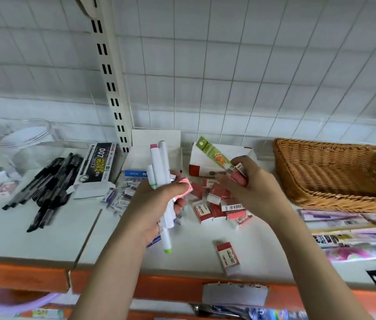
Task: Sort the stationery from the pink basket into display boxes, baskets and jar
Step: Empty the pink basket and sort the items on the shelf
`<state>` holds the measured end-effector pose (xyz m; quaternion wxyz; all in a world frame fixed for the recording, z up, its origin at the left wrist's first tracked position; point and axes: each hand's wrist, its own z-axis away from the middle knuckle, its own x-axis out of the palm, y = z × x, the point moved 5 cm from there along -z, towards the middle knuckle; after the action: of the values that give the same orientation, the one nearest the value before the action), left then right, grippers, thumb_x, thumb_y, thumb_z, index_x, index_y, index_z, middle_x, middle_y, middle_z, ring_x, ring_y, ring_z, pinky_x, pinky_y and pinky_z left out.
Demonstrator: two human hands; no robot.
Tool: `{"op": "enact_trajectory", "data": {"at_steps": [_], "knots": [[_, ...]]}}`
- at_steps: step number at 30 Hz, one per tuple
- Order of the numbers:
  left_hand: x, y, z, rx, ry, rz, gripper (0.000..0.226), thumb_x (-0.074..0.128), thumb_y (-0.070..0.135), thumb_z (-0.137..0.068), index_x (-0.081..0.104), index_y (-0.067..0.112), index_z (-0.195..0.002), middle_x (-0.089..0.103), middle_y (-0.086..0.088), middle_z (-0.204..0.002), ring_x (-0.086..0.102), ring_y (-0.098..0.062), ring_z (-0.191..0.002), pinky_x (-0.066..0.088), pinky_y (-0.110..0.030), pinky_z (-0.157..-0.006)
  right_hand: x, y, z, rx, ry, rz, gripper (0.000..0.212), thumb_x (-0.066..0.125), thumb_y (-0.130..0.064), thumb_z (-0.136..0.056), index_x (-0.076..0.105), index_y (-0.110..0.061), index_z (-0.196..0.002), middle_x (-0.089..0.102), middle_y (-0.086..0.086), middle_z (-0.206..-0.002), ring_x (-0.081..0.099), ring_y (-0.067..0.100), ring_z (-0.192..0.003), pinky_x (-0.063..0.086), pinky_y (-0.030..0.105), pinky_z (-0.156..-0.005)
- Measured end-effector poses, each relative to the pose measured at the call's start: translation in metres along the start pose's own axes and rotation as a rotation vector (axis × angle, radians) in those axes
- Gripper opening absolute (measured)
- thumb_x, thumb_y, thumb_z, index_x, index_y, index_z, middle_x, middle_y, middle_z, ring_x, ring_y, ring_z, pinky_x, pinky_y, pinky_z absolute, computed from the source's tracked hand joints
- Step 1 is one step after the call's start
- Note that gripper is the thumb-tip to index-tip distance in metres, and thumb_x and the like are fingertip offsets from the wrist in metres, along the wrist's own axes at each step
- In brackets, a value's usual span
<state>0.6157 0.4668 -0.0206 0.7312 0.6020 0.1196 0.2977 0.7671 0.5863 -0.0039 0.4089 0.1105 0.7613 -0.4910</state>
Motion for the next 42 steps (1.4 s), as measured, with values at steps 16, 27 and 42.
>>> {"op": "enact_trajectory", "data": {"at_steps": [16,27,42], "knots": [[0.03,-0.006,0.005,0.025,-0.041,0.015,0.013,0.065,-0.001,-0.08,0.062,0.009,-0.087,0.057,-0.003,-0.056,0.045,-0.01,-0.04,0.034,-0.018,-0.036,-0.02,0.036,0.007,-0.012,-0.064,0.089,0.029,0.056,-0.017,-0.093,0.056,-0.01,-0.121,0.068,0.005,-0.104,0.062,0.019,-0.083,0.048,0.025,-0.066],[0.035,-0.014,0.003,0.031,-0.024,-0.002,0.014,0.067,0.003,-0.08,0.062,0.009,-0.091,0.059,-0.012,-0.071,0.049,-0.011,-0.045,0.037,-0.019,-0.038,-0.039,0.043,0.007,-0.051,0.081,0.064,0.029,0.047,-0.035,-0.096,0.056,-0.022,-0.121,0.064,0.001,-0.098,0.057,0.015,-0.077,0.035,0.01,-0.057],[0.033,-0.015,0.016,0.005,-0.04,0.137,0.015,0.056,-0.006,-0.084,0.062,0.005,-0.091,0.063,-0.018,-0.08,0.062,-0.019,-0.06,0.05,-0.022,-0.05,-0.005,0.023,-0.003,-0.034,-0.122,0.132,0.034,0.054,-0.011,-0.09,0.051,-0.011,-0.124,0.048,0.008,-0.112,0.056,0.025,-0.085,0.049,0.03,-0.071]]}}
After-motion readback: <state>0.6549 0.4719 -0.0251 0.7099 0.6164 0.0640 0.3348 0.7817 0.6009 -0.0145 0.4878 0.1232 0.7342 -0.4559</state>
